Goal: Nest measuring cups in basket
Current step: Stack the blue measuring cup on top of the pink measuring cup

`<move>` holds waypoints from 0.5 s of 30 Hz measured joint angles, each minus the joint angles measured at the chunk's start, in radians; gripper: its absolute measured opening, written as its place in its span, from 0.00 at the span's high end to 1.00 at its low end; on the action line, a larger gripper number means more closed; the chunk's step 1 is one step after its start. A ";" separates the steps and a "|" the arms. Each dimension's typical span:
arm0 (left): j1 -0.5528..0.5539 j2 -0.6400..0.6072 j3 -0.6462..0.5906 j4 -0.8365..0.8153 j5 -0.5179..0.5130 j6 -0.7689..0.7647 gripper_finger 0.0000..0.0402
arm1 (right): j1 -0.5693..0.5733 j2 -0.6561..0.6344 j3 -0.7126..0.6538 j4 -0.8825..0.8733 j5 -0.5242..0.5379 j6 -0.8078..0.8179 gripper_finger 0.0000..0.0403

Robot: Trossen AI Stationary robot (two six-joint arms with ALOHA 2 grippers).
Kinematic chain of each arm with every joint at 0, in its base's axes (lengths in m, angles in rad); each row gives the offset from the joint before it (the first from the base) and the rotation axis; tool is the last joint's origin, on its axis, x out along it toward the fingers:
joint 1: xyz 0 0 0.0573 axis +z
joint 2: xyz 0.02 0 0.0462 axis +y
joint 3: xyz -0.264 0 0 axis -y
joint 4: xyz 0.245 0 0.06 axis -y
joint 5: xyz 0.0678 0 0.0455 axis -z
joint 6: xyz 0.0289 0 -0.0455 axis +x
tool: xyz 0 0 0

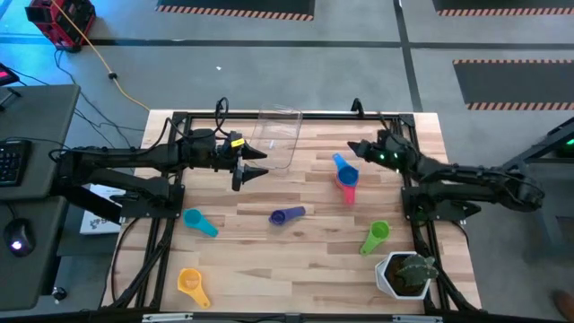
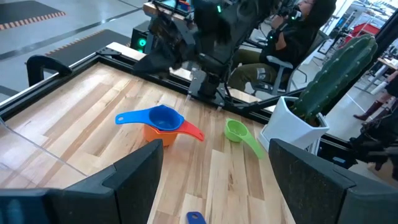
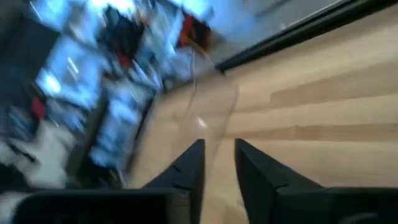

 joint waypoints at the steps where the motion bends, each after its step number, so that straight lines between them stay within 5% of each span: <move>1: 0.000 0.000 0.000 0.000 0.000 0.000 0.29 | -0.015 0.017 0.064 -0.093 -0.039 -0.056 0.91; 8: 0.000 0.000 0.000 -0.001 -0.049 -0.001 0.29 | -0.090 0.323 0.474 -0.596 -0.255 -0.406 0.99; 15: 0.000 0.000 0.000 -0.003 -0.132 -0.014 0.29 | -0.082 0.617 0.690 -0.791 -0.350 -0.534 1.00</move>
